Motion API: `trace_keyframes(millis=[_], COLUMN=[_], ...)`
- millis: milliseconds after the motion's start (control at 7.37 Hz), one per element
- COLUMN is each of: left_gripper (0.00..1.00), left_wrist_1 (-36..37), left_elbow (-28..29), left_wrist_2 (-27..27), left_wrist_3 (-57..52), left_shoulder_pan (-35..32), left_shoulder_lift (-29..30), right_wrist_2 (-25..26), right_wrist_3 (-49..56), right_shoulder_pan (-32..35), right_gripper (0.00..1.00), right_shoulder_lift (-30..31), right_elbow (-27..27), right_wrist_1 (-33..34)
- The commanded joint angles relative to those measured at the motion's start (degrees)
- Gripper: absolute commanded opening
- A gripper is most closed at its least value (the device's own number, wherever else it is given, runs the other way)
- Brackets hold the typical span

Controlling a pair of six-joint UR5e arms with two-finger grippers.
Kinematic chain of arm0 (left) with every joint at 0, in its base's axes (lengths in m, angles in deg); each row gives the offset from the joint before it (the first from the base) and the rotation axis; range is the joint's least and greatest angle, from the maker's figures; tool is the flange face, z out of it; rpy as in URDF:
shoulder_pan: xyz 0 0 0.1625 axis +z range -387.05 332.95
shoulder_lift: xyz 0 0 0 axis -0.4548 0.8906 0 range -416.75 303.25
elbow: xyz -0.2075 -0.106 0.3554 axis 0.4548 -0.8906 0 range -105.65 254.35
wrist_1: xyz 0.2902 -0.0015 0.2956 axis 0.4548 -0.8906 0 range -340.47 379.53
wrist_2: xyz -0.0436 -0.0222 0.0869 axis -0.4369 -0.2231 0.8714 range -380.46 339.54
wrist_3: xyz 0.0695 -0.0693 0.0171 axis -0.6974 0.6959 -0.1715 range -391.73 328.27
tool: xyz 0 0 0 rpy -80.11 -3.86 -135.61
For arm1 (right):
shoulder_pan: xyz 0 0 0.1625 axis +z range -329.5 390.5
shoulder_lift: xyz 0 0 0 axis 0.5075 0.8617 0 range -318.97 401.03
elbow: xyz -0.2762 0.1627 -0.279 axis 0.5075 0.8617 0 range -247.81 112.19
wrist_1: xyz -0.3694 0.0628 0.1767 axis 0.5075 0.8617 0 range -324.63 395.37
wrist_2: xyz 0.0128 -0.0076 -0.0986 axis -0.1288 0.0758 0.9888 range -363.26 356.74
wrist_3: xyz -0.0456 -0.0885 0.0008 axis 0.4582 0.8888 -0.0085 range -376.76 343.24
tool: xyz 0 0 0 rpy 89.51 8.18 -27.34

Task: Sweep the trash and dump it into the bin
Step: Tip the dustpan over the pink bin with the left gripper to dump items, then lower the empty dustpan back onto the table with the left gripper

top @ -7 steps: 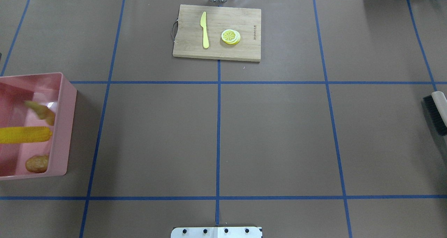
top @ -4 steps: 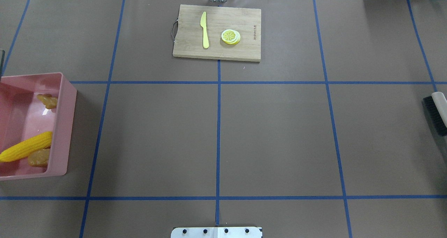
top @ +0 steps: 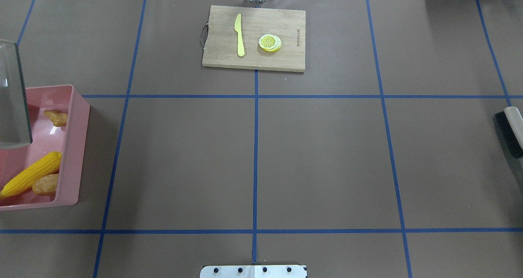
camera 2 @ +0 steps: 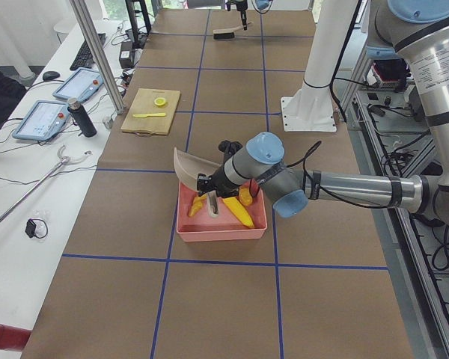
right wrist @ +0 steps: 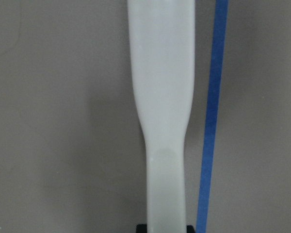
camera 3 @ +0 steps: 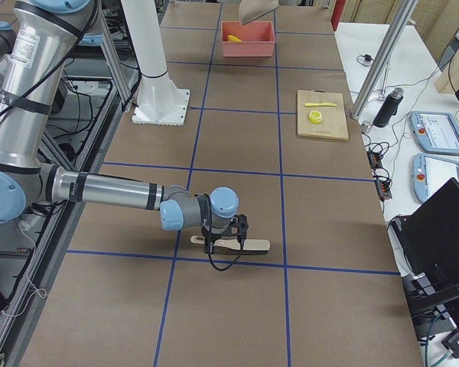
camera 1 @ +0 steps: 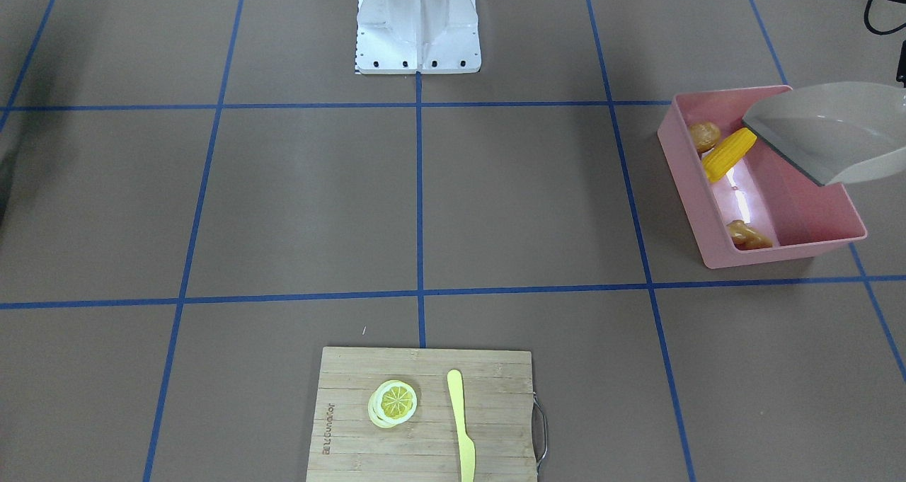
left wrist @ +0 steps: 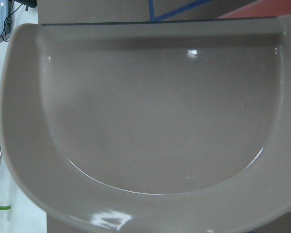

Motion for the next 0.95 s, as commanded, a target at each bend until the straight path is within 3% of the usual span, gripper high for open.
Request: trace_keyframes(millis=[0,271,407,814], left_gripper=[0.0,0.0,0.0,0.0], left_wrist_1=[0.55,3.52,5.89,8.99], left_elbow=[0.19,1.24,1.85,2.12], left_wrist_2=[-4.44,-4.1,-3.4,11.06], left_wrist_3=[12.86,16.41,16.25,17.98], left_shoulder_pan=[5.32,14.18,20.32,36.05], left_shoulder_lift=[4.88,10.67,13.32,20.54], right_wrist_2=[0.05,-0.03,-1.25,-1.1], right_wrist_3=[-0.07,-0.07,-0.42,4.64], right_shoulder_pan=[-0.06,-0.06,0.11,4.49], right_gripper=[0.6,0.92,1.0,1.0], right_shoulder_lift=[-0.27,-0.97,-2.19,-4.75], right_elbow=[0.19,0.29,-0.41,0.8], right_wrist_1=[0.0,0.0,0.0,0.87])
